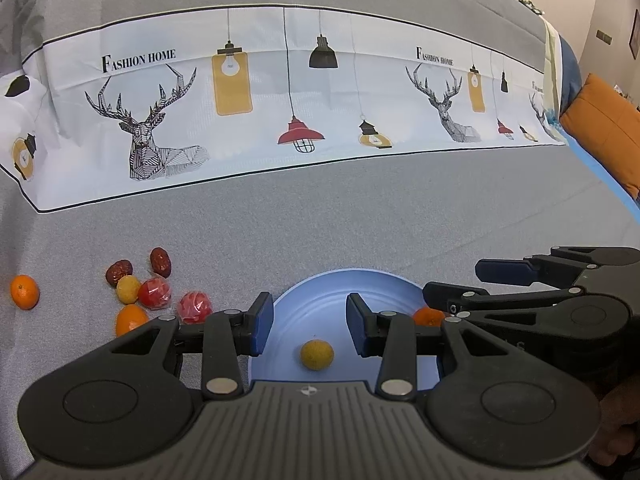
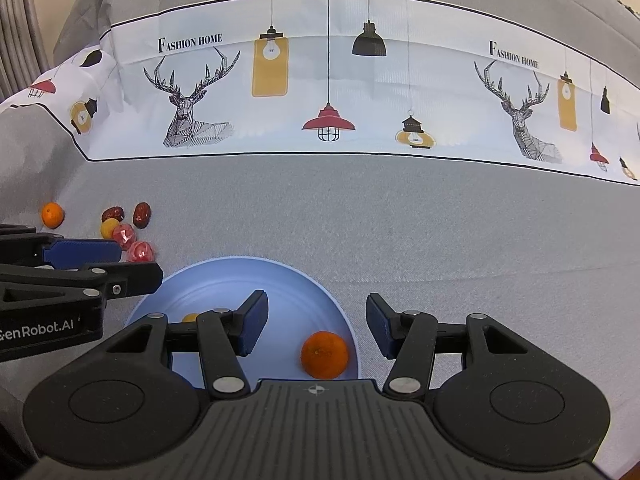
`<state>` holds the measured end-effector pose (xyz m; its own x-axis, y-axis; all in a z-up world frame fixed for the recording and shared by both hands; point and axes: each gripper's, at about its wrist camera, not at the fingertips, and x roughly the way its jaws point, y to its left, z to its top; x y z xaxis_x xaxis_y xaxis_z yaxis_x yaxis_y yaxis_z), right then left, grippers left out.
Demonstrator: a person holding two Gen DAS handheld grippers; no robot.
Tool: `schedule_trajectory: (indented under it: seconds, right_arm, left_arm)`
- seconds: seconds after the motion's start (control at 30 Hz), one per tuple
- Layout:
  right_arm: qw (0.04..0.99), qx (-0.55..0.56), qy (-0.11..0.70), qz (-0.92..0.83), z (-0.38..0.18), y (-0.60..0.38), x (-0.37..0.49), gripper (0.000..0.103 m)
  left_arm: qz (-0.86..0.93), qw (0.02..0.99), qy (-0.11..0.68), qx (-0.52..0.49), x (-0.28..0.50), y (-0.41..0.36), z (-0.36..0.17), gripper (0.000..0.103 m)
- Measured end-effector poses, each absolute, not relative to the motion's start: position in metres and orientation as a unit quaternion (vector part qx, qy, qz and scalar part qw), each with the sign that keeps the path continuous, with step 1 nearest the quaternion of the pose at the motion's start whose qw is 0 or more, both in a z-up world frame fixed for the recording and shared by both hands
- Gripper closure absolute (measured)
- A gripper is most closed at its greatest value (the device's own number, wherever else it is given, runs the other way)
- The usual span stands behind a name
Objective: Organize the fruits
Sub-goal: 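Move the left gripper to the lone mandarin while the right gripper returns to the cluster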
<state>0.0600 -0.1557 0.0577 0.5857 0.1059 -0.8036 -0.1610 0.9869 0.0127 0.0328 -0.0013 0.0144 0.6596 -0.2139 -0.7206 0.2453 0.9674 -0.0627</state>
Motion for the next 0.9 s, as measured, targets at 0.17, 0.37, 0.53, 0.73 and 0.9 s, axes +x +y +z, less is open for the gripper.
schedule_trajectory:
  seconds: [0.17,0.37,0.53,0.73,0.9]
  right_arm:
    - [0.891,-0.025,0.447,0.080,0.060,-0.153,0.061,0.046]
    - [0.892,-0.008,0.443,0.088,0.064,-0.151,0.063,0.044]
    - [0.893,0.014,0.439,0.097,0.069,-0.150,0.064,0.037]
    - [0.895,0.034,0.433,0.101,0.072,-0.148,0.068,0.037]
    - [0.893,0.049,0.432,0.113,0.073,-0.138,0.072,0.037]
  left_arm:
    - [-0.114,0.914,0.389,0.020,0.031,0.002,0.017,0.059]
    - [-0.100,0.923,0.372,0.018,0.027,0.007,0.023,0.063]
    - [-0.088,0.930,0.356,0.014,0.026,0.013,0.031,0.074]
    - [-0.050,0.926,0.374,-0.010,0.044,0.039,0.043,0.074]
    - [0.029,0.925,0.374,-0.062,0.086,0.087,0.064,0.073]
